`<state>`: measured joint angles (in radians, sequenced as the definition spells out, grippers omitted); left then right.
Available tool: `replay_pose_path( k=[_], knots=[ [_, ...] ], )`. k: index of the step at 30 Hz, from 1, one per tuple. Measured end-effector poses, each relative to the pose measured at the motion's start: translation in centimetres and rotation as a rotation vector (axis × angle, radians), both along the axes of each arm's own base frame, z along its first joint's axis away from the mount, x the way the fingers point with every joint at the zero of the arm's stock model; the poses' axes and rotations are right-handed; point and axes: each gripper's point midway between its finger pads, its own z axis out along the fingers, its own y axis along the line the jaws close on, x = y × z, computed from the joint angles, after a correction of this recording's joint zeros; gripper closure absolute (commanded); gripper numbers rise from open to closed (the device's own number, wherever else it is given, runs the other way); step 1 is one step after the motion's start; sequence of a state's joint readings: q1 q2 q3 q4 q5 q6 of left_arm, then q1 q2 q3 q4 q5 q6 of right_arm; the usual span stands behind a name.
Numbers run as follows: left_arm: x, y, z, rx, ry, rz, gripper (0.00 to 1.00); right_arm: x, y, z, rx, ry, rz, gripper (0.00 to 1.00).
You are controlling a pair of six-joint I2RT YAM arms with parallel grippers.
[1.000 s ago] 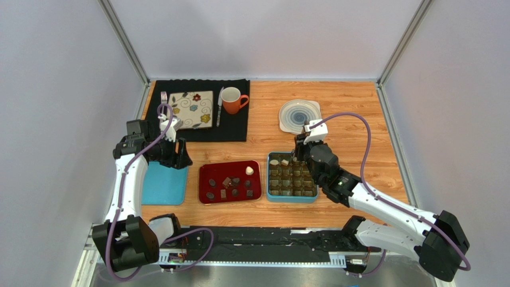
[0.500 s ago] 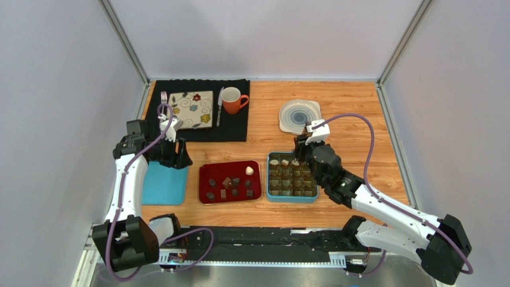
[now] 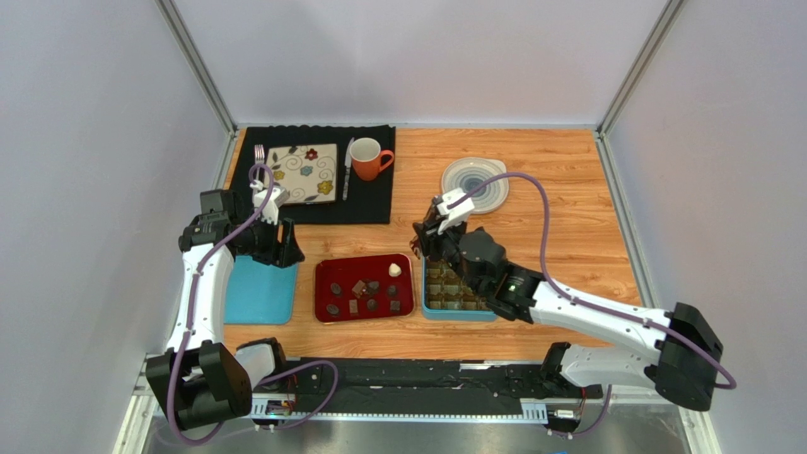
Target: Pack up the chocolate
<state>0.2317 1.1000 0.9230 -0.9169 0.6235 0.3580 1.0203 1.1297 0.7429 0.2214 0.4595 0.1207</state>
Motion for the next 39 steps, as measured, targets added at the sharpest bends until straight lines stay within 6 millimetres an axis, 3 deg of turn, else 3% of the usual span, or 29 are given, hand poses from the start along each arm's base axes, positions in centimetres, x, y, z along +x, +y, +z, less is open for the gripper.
replay_pose_path(
  k=[4, 9, 16, 32, 39],
  knots=[
    [0.0, 0.0, 0.2, 0.003, -0.007, 0.0, 0.32, 0.1, 2.7, -2.5, -0.032, 0.039, 0.039, 0.69],
    [-0.2, 0.0, 0.2, 0.006, -0.011, -0.005, 0.32, 0.3, 4.5, -5.3, -0.064, 0.086, 0.059, 0.64],
    [-0.2, 0.0, 0.3, 0.006, -0.012, -0.005, 0.32, 0.7, 6.3, -6.2, -0.058, 0.105, 0.074, 0.53],
    [-0.2, 0.0, 0.2, 0.008, -0.013, -0.007, 0.32, 1.0, 7.2, -8.0, -0.082, 0.125, 0.071, 0.53],
    [-0.2, 0.0, 0.2, 0.008, -0.014, -0.008, 0.32, 1.1, 7.4, -9.2, -0.097, 0.137, 0.069, 0.57]
  ],
)
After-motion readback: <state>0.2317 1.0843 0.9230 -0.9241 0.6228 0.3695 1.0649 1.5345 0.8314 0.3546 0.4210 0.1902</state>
